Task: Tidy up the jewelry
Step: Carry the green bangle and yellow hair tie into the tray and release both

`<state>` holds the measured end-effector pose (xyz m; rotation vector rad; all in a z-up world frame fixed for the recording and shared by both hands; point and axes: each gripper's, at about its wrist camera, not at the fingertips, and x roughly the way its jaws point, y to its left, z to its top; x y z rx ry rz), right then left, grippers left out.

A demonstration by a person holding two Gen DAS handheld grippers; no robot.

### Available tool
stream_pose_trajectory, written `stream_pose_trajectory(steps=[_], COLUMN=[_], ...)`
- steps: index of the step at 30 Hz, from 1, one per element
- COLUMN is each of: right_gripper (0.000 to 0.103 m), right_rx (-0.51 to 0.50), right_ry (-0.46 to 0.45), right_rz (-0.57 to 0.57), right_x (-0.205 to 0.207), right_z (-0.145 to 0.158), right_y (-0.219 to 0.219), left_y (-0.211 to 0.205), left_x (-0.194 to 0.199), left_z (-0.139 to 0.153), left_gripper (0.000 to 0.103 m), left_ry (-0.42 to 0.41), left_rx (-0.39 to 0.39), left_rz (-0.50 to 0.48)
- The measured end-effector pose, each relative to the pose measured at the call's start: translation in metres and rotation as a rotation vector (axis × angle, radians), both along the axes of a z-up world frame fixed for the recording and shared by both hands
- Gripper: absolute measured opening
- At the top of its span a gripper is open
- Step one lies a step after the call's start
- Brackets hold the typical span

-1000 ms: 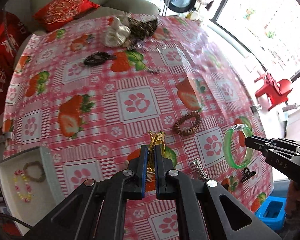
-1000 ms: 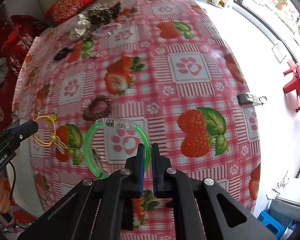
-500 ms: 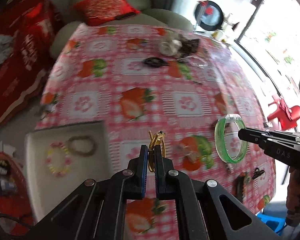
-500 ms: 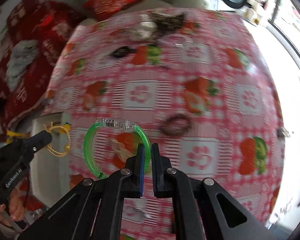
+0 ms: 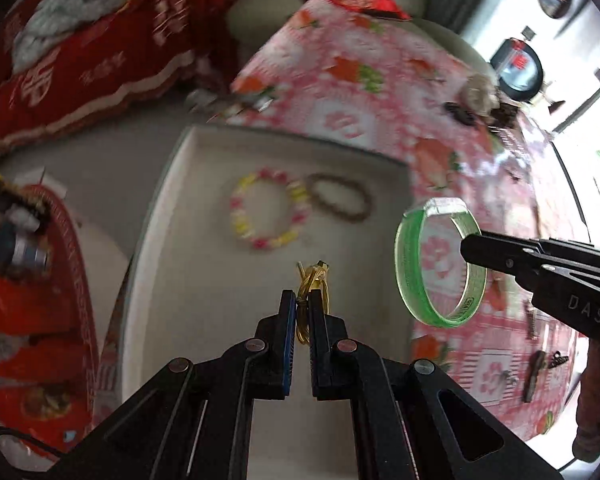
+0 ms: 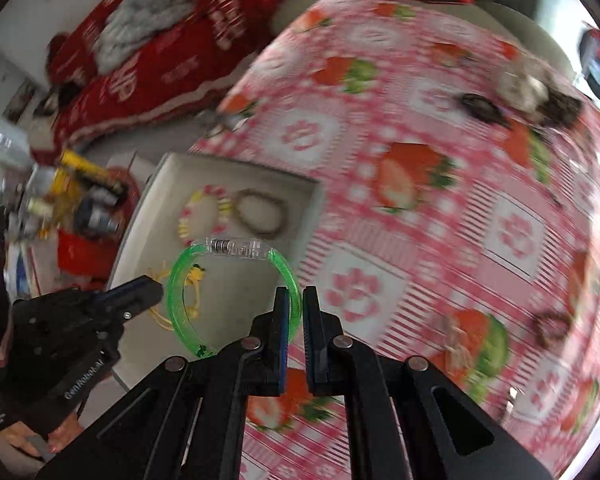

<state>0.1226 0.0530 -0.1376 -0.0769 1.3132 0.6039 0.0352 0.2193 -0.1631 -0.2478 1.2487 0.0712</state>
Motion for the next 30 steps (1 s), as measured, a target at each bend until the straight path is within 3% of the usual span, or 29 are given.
stream_pose_trajectory(steps=[7,13,22,30], right_gripper=[0.007,0.007,0.007,0.008], right_rx=[-0.057,-0.137,-0.231,-0.231], right_ry=[0.046,0.085,0.059,0.049], right_rz=[0.124,0.194,0.162,0.139], right_x=[0.0,0.004,0.029,0.04], right_z=[-0.03,-0.058,-0.073,-0.071], right_y=[0.057,0.079,0.083,0.08], left_y=[0.031,0.035,0.036,0.039], left_x=[-0.011,-0.004,0.02,0.026], left_z=[-0.033,-0.048,-0.052,-0.051], left_gripper=[0.012,0.012,0.012,0.013], left_ry=[0.06,0.077,0.051,0.06], left_rx=[-0.001,0.019,0.096,0.152], left_rz=[0.067,0.071,0.036,0.034])
